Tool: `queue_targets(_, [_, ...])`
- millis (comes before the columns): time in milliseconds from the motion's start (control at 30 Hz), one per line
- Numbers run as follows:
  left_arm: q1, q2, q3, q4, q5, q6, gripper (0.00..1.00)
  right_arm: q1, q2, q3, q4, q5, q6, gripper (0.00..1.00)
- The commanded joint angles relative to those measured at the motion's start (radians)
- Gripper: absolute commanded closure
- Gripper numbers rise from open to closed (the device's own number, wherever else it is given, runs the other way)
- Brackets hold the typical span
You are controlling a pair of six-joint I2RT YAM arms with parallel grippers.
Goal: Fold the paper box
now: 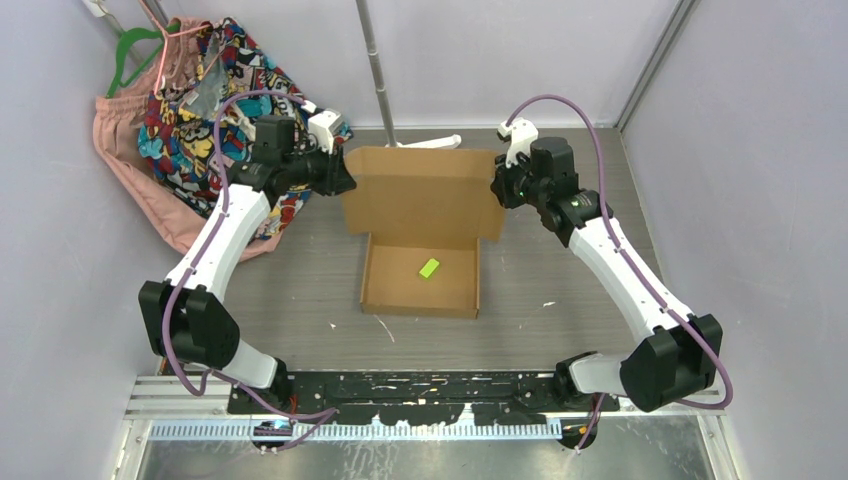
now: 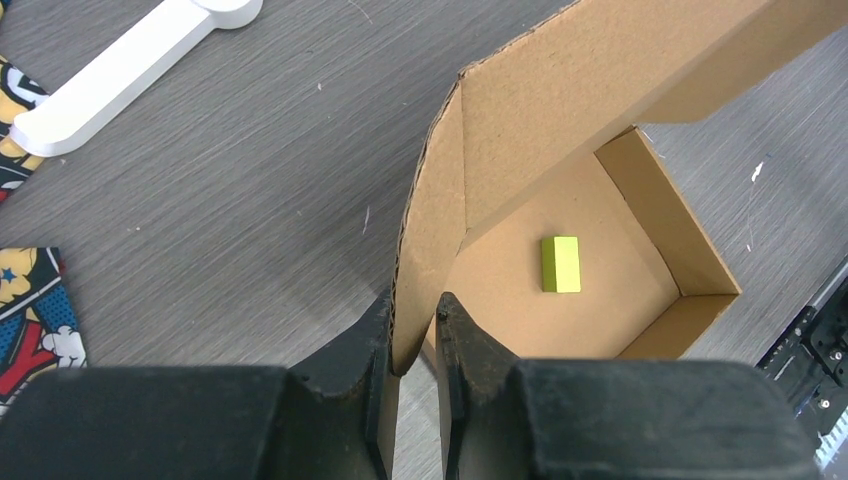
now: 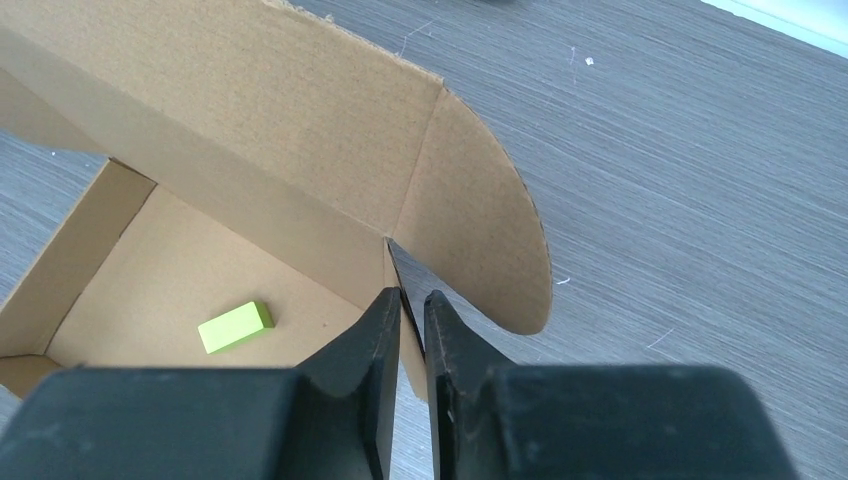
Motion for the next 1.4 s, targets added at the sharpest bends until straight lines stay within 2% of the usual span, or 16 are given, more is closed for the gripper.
queue_targets(0, [0.006,-0.006,0.037,0.026,0.022,-0.025,0.81,-0.003,-0.03,0.025,-0.024,0.003,-0.004,0.81])
queue_targets(400, [-0.055,-0.053,-0.017,0.102,-0.127,-0.146,0.81,0.008,-0.024,0.009,-0.012,0.02,0.05,0.87])
queue_targets(633, [-0.132,-0.059,-0.014,0.079,-0.264,-0.133,0.81,0.047,-0.01,0.013,-0.013,0.064,0.069,0.89])
queue_targets(933, [-0.181,-0.104,-0.075,0.104,-0.365,-0.136,0.8,0.068,-0.009,0.015,-0.029,0.172,0.097,0.91])
queue_targets(1367, [-0.271,-0.115,-0.08,0.124,-0.527,-0.16,0.82,0.11,0.007,0.032,-0.014,0.289,0.157,0.93])
